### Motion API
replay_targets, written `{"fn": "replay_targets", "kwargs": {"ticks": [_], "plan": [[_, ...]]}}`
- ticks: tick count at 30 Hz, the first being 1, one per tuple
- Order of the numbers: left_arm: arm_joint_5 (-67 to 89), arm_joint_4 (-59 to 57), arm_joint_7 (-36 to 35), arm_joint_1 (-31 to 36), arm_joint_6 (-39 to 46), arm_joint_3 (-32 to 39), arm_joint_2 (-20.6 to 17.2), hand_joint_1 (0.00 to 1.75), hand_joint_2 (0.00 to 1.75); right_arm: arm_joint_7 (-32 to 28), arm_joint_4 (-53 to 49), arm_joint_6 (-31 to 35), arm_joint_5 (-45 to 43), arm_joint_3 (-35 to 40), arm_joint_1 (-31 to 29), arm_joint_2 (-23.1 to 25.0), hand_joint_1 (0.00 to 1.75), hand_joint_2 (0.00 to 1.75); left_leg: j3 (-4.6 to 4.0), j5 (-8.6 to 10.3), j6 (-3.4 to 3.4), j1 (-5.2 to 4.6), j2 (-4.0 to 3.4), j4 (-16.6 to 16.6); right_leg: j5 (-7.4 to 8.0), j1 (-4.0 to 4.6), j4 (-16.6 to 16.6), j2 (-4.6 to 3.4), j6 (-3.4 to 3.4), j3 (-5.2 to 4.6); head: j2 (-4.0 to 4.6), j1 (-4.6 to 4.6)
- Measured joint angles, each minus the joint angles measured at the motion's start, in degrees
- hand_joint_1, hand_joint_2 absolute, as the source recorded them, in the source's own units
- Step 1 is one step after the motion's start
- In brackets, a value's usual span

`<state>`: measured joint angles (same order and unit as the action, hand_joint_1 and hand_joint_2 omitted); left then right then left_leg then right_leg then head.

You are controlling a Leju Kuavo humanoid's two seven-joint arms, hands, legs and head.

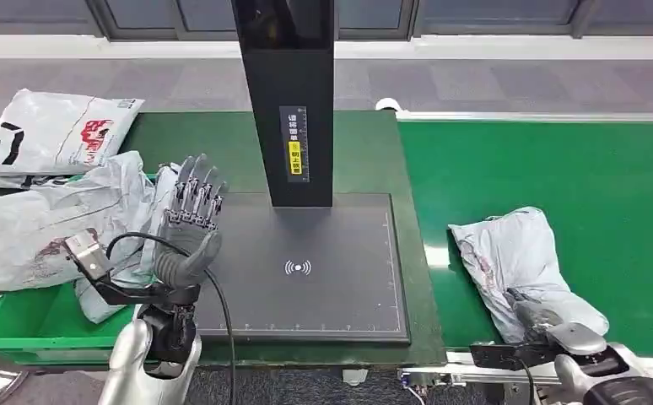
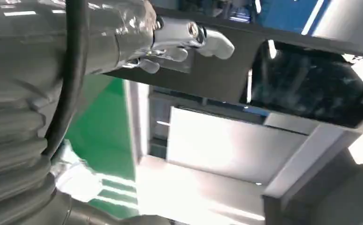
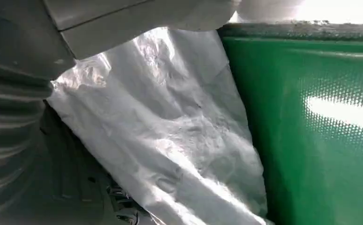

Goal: Moved the parcel from conveyor to table for the left to box.

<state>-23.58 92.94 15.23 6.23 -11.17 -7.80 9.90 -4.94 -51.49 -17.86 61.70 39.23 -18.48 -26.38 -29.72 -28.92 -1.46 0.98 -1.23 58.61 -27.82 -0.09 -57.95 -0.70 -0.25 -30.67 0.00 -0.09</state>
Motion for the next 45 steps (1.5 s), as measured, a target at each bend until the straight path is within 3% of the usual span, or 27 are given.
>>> {"fn": "replay_targets", "kwargs": {"ticks": [3, 8, 17, 25, 28, 31, 36, 40, 45], "plan": [[0.0, 1.4, 0.2, 0.6, 0.2, 0.0, 0.3, 0.00, 1.75, -0.1, 0.0, 0.2, 0.0, 0.3, -0.2, 0.1, 1.75, 1.75, 0.11, -0.12, 0.03, 0.07, -0.17, 0.0, -0.02, 0.18, 0.0, -0.22, 0.03, 0.06, 0.00, -0.02], [0.0, 1.4, 0.3, -1.2, 0.4, 0.0, 0.0, 0.00, 1.75, 1.7, 0.6, 1.1, 0.0, 1.6, -0.2, 0.6, 1.75, 1.75, 1.39, -1.07, 0.12, 0.24, -0.28, 0.1, -0.93, 0.25, 0.1, -0.30, 0.12, 1.47, 0.00, 0.00], [0.0, 3.5, 0.5, -1.4, -0.2, 0.0, 0.1, 0.00, 1.75, 4.1, -4.2, 3.6, -1.5, -0.7, 2.0, 0.9, 1.75, 1.75, 0.15, -0.79, 0.32, 0.13, -0.28, 0.3, -0.48, 0.23, 0.1, -0.28, 0.34, 0.47, 0.00, -0.04], [0.1, 2.4, 0.5, -3.2, -0.6, 0.0, -0.3, 0.00, 1.75, 3.8, -4.9, 7.5, -4.3, -3.0, 4.2, 2.9, 1.75, 1.75, 0.63, -1.29, 0.33, 0.18, -0.28, 0.2, -0.94, 0.23, 0.1, -0.28, 0.26, 0.93, 0.00, 0.00], [0.3, 2.8, 0.6, -3.9, -0.7, 0.0, -0.3, 0.00, 1.75, 2.9, -6.6, 9.1, -15.3, -7.1, 5.0, 5.2, 1.75, 1.75, 0.57, -1.24, 0.29, 0.19, -0.33, 0.2, -0.92, 0.21, 0.1, -0.31, 0.23, 0.91, 0.00, 0.00], [1.1, 3.5, 0.6, -5.6, -0.7, 0.7, -0.2, 0.00, 1.75, 0.6, -10.7, 8.0, -36.6, -13.6, 7.1, 7.8, 1.75, 1.75, 0.53, -1.15, 0.23, 0.18, -0.26, 0.2, -0.89, 0.15, 0.0, -0.26, 0.17, 1.21, 0.00, 0.00], [1.4, 4.6, 1.2, -8.2, 1.2, 1.5, 0.0, 0.00, 1.75, -0.8, -20.5, 9.0, -65.2, -24.1, 10.0, 11.1, 1.75, 1.75, -0.19, -0.53, 0.19, -0.16, 0.49, 0.2, -0.77, -0.08, -0.3, 0.37, 0.20, -0.07, 0.00, -0.02], [1.1, 5.0, 2.0, -9.7, 3.5, 1.8, 0.0, 0.00, 1.75, -4.1, -30.6, 14.2, -74.6, -31.0, 13.4, 15.2, 1.75, 1.75, -0.67, -0.41, 0.12, -0.24, 1.00, 0.2, -0.78, -0.16, -0.3, 0.88, 0.19, -0.43, 0.00, -0.04], [0.9, 5.5, 3.1, -10.8, 5.4, 1.8, 0.2, 0.00, 1.75, -10.8, -43.0, 22.6, -76.2, -35.1, 16.9, 21.5, 1.75, 1.75, -0.90, -0.39, 0.11, -0.25, 1.04, 0.1, -0.80, -0.15, -0.3, 0.91, 0.19, -0.65, 0.00, -0.02]]}}
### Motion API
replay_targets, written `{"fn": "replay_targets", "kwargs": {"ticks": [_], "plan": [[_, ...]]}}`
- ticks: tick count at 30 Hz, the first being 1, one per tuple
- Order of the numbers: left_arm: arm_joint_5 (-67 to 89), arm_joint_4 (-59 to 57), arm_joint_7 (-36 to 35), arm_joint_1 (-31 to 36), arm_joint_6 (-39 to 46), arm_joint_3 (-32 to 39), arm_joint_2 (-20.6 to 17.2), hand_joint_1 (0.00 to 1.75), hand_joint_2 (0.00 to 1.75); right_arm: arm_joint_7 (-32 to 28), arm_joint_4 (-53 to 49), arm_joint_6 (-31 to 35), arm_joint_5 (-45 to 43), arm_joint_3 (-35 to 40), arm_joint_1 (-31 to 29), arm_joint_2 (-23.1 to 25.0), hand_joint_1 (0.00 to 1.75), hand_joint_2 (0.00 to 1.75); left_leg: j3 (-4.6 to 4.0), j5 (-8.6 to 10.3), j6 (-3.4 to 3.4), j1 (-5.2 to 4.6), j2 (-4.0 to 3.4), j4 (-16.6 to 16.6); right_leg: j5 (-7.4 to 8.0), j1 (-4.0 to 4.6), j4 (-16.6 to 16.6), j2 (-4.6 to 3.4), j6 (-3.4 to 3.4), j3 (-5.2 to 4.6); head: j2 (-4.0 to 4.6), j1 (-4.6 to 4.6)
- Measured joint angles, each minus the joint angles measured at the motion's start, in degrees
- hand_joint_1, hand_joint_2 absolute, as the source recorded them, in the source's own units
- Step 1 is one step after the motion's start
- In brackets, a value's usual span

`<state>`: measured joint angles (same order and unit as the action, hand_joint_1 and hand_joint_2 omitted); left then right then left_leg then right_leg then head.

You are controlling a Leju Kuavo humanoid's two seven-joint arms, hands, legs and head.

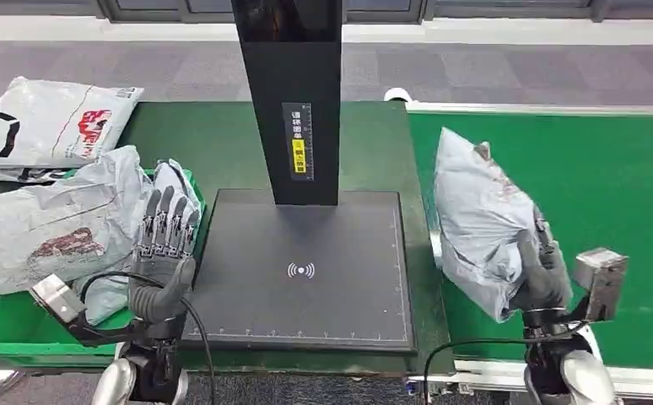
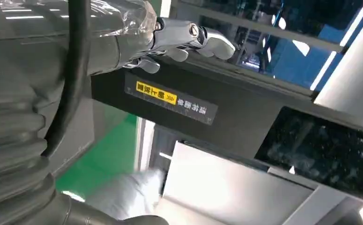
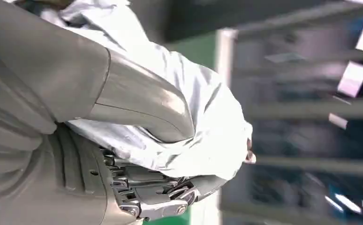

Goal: Moved the parcel from conveyor to table for the left to box.

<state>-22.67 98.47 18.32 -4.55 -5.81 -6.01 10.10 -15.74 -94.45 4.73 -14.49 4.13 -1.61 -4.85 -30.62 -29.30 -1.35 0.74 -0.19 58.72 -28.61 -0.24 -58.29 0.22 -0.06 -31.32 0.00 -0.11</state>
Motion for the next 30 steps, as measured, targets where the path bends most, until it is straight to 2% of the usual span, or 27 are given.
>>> {"fn": "replay_targets", "kwargs": {"ticks": [7, 11, 22, 25, 28, 30], "plan": [[-0.2, 0.3, 0.2, -0.4, 0.5, 0.0, 0.2, 0.00, 1.75, -2.6, -8.0, 3.2, -0.3, -1.8, 2.2, 4.1, 1.75, 1.75, -0.01, 0.07, 0.11, -0.03, -0.01, 0.0, 0.04, -0.14, 0.0, -0.03, 0.06, -0.04, 0.00, 0.00], [-0.7, 0.3, 0.2, -0.5, 0.6, 0.1, 0.3, 0.00, 1.75, -5.9, -10.6, 7.2, 2.5, -2.4, 2.8, 6.2, 1.75, 1.75, -0.06, 0.09, 0.15, -0.10, -0.03, 0.0, 0.07, -0.17, 0.0, -0.03, 0.09, -0.06, 0.00, 0.00], [-0.6, 0.2, 0.1, -0.4, 0.4, 0.1, 1.5, 0.00, 1.75, -3.5, -9.1, 8.6, 5.7, 0.9, -0.2, 9.2, 1.75, 1.75, -0.20, 0.20, 0.18, -0.16, 0.10, 0.0, 0.09, -0.17, 0.0, 0.16, 0.10, -0.10, 0.00, 0.00], [-0.4, -0.1, -0.3, -0.2, 0.1, 0.1, 1.5, 0.00, 1.75, 1.3, -5.5, 5.7, 5.7, 2.1, -3.2, 9.3, 1.75, 1.75, -0.30, 0.20, 0.18, -0.16, 0.00, 0.0, 0.11, -0.17, 0.0, 0.10, 0.10, -0.13, 0.00, 0.00], [-0.1, -0.9, -0.9, 0.8, -0.5, 0.1, 1.6, 0.00, 1.75, 4.8, 4.5, 1.8, 5.1, 4.6, -9.0, 9.8, 1.75, 1.75, -0.65, 0.23, 0.16, -0.16, -0.05, 0.0, 0.17, -0.17, 0.0, 0.07, 0.10, -0.15, 0.00, 0.00], [-0.2, -1.8, -1.2, 2.0, -0.7, 0.1, 1.6, 0.00, 1.75, 5.3, 12.7, -1.1, 4.2, 7.0, -13.5, 10.5, 1.75, 1.75, -0.29, 0.48, 0.10, -0.16, -0.05, 0.0, 0.36, -0.16, 0.0, 0.03, 0.07, -0.29, 0.00, 0.00]]}}
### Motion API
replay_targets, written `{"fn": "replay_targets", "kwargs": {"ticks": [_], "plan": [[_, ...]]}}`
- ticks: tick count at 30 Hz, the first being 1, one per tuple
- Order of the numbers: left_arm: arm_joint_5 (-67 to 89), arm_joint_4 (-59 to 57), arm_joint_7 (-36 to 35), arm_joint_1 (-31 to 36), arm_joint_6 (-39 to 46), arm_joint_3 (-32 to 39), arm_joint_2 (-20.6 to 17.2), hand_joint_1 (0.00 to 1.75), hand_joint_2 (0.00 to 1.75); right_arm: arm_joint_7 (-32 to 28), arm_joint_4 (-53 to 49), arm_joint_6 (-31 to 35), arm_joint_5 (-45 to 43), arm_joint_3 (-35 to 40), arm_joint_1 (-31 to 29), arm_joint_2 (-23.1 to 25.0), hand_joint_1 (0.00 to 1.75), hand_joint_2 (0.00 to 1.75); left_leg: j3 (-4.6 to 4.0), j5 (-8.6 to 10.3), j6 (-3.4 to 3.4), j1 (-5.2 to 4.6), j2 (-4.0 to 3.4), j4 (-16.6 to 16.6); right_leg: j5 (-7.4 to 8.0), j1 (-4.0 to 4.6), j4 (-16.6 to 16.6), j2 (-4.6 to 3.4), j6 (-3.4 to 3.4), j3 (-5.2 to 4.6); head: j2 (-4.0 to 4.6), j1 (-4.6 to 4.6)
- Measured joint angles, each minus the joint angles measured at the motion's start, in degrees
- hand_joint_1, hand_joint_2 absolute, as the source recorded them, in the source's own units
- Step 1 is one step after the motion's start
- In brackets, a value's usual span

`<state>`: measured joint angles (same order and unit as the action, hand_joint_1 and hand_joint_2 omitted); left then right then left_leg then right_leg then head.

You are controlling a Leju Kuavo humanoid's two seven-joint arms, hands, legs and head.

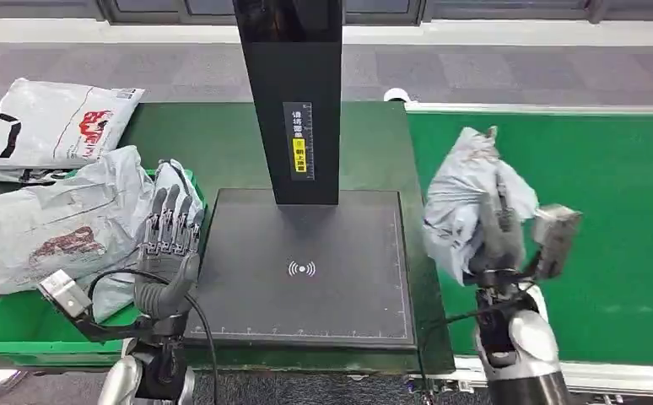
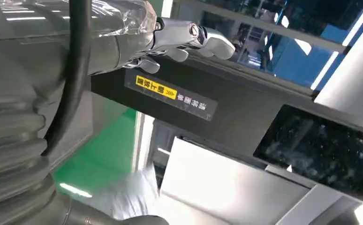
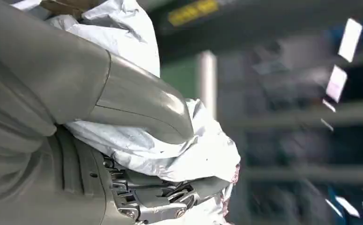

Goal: Moved the parcel from conveyor to table for the left to box.

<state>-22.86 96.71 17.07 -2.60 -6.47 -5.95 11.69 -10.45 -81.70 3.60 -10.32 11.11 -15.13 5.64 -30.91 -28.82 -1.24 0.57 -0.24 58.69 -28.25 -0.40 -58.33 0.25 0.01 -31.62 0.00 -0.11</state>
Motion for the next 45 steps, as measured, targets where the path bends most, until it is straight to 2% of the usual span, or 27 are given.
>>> {"fn": "replay_targets", "kwargs": {"ticks": [5, 12, 18, 33, 45], "plan": [[-1.4, -1.4, -0.1, 1.2, 0.5, 0.0, -0.5, 0.00, 1.75, 0.2, 17.1, -4.0, -0.7, 7.8, -7.2, 2.1, 1.75, 1.75, -0.41, 0.32, -0.07, 0.00, 0.19, 0.0, 0.19, 0.09, -0.1, 0.14, -0.06, -0.42, 0.00, 0.00], [-1.7, -2.2, -0.2, 1.7, 1.2, 0.0, -0.9, 0.00, 1.75, 0.7, 28.4, -4.4, -0.5, 14.9, -10.4, 5.9, 1.75, 1.75, -0.45, 0.32, -0.07, 0.00, 0.19, -0.1, 0.17, 0.09, -0.1, 0.14, -0.09, -0.51, 0.00, 0.00], [-1.7, -2.8, -0.2, 2.5, 1.7, 0.0, -1.1, 0.00, 1.75, 1.4, 32.5, -4.8, -0.6, 17.1, -11.1, 7.5, 1.75, 1.75, -0.44, 0.33, -0.07, -0.02, 0.13, 0.0, 0.25, 0.07, -0.1, 0.08, -0.12, -0.52, 0.00, 0.00], [-1.7, -3.3, -0.3, 3.6, 2.1, 0.0, -1.4, 0.00, 1.75, 1.4, 35.1, -5.2, -1.2, 19.1, -11.2, 8.8, 1.75, 1.75, -0.43, 0.39, -0.14, -0.01, 0.09, 0.0, 0.30, 0.08, -0.1, 0.07, -0.17, -0.56, 0.00, 0.00], [-1.1, -5.6, 0.3, 6.2, 3.6, 0.0, -1.5, 0.00, 1.75, -0.6, 36.7, -7.5, -9.4, 21.9, -12.0, 11.1, 1.75, 1.75, -0.45, 0.45, -0.23, 0.00, 0.00, 0.0, 0.39, 0.09, -0.1, -0.02, -0.30, -0.65, 0.00, -0.02]]}}
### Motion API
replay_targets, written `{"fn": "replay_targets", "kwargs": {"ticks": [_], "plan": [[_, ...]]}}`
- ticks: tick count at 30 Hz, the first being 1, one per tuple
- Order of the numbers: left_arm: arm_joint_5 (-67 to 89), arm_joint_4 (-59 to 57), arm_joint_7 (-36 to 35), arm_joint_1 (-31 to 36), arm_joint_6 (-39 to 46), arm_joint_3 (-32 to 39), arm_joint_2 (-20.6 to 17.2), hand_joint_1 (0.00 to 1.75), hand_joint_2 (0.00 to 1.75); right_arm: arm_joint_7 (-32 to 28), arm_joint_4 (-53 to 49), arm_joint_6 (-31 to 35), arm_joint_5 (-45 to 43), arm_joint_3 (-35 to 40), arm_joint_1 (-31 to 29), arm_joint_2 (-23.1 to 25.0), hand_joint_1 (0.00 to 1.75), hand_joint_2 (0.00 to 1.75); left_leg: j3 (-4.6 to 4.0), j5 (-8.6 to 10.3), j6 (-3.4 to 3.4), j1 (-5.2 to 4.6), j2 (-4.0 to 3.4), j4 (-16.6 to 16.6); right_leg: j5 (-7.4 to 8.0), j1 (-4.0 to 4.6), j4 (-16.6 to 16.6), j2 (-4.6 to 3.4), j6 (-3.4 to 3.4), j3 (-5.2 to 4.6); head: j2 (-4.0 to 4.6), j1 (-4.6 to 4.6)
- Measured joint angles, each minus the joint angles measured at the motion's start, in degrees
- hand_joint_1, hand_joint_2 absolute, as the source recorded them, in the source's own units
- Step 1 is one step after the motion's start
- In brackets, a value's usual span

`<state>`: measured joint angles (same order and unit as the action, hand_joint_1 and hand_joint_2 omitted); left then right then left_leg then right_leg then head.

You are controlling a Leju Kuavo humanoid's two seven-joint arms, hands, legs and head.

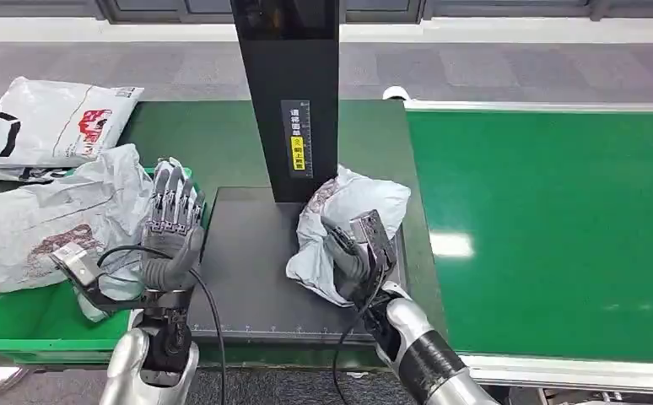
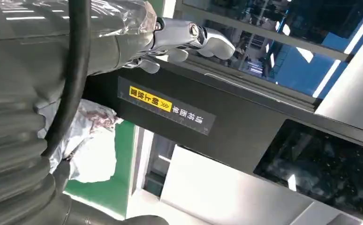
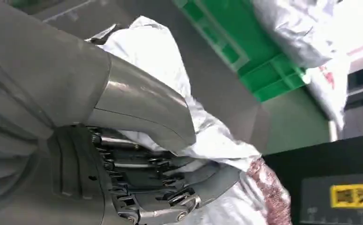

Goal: Moved the parcel from conveyor to table for the left to box.

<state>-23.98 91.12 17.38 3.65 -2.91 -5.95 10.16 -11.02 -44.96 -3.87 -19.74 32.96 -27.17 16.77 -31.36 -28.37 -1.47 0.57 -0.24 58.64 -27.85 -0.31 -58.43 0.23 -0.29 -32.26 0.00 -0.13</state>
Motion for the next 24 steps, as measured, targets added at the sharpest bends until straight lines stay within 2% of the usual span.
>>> {"fn": "replay_targets", "kwargs": {"ticks": [6, 14, 15, 16, 24], "plan": [[0.4, -2.2, 0.1, 2.1, 0.0, 0.0, 0.0, 0.00, 1.75, -1.6, 0.3, -2.8, -4.0, 0.2, -2.5, 1.0, 1.75, 1.75, -0.05, 0.05, 0.00, 0.00, 0.00, 0.0, 0.05, 0.00, 0.0, -0.06, 0.01, -0.05, 0.00, 0.02], [0.5, -3.4, 0.1, 3.4, 0.1, 0.0, -0.1, 0.00, 1.75, -1.5, 1.1, -0.7, -4.9, 0.2, -6.2, 1.9, 1.75, 1.75, -0.09, 0.07, 0.01, -0.01, 0.01, 0.0, 0.06, 0.00, 0.0, -0.05, 0.00, -0.08, 0.00, 0.02], [0.4, -3.4, 0.1, 3.4, 0.1, 0.0, -0.1, 0.00, 1.75, -1.3, 1.4, -0.5, -4.8, 0.2, -6.5, 1.9, 0.09, 1.75, -0.10, 0.07, 0.01, -0.01, 0.02, 0.0, 0.06, 0.00, 0.0, -0.05, 0.00, -0.08, 0.00, 0.02], [0.4, -3.4, 0.1, 3.4, 0.1, 0.0, -0.2, 0.00, 1.75, -1.3, 1.8, -0.3, -4.7, 0.2, -6.8, 1.9, 0.00, 1.75, -0.10, 0.07, 0.01, -0.01, 0.02, 0.0, 0.06, 0.00, 0.0, -0.05, 0.00, -0.08, 0.00, 0.02], [0.4, -3.4, 0.1, 3.4, 0.5, 0.0, -0.5, 0.00, 1.75, -1.1, 3.4, 0.5, -3.8, 0.2, -7.9, 1.8, 0.00, 1.75, -0.11, 0.07, 0.01, -0.01, 0.02, 0.0, 0.06, 0.00, 0.0, -0.05, 0.00, -0.10, 0.00, 0.02]]}}
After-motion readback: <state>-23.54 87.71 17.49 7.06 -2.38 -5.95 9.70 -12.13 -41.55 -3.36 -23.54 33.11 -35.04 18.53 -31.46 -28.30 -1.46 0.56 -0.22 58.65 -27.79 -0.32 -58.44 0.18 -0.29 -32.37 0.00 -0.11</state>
